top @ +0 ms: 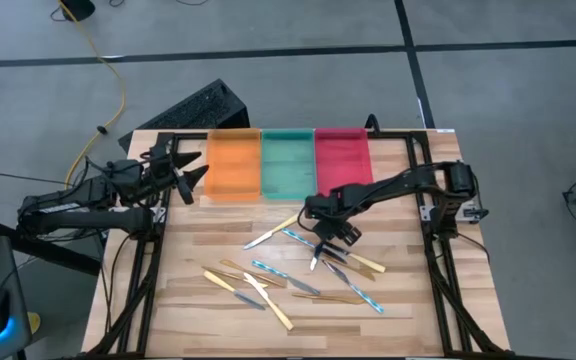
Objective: Sort silverware by color (type)
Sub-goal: Put the blue patterned table knife into the red bin
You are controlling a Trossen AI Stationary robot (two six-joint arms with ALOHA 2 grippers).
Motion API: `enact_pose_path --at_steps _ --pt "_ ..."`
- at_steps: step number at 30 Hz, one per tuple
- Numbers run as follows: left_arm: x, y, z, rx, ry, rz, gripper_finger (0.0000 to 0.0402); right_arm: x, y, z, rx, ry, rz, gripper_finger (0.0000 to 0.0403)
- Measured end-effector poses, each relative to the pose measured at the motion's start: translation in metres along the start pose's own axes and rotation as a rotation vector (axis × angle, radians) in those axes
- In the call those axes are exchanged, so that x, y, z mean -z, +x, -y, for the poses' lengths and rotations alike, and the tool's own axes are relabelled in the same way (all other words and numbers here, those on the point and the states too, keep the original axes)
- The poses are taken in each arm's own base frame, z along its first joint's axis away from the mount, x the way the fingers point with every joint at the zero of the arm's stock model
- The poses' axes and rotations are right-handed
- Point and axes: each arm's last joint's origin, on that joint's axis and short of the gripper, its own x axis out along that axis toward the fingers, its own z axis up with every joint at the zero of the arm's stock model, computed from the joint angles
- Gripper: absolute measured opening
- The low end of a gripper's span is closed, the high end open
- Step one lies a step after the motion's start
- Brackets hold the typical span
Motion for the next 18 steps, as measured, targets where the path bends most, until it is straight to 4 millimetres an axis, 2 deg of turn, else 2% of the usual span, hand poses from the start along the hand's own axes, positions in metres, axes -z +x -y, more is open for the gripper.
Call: enact_pose_path --at_steps 3,6,15,18 --pt "-0.0001 0.0 -0.0006 -0.02 -0.001 0.005 0.0225 -0.0003 0.005 0.0002 -0.013 0.0 -0.014 0.024" --pt "-0.0003 0.0 -0.0013 -0.043 -0.001 0.01 0.0225 0.0003 0.0054 -0.0004 -0.019 0.012 -0.021 0.0215" --pt "-0.0003 0.0 -0.0015 -0.05 -0.001 0.011 0.0225 0.0013 0.006 -0.0024 -0.031 0.102 -0.036 0.0078" --pt "-0.0002 0.0 -0.0014 -0.05 -0.001 0.011 0.0225 0.0012 0.0061 -0.0024 -0.029 0.138 -0.037 0.0044"
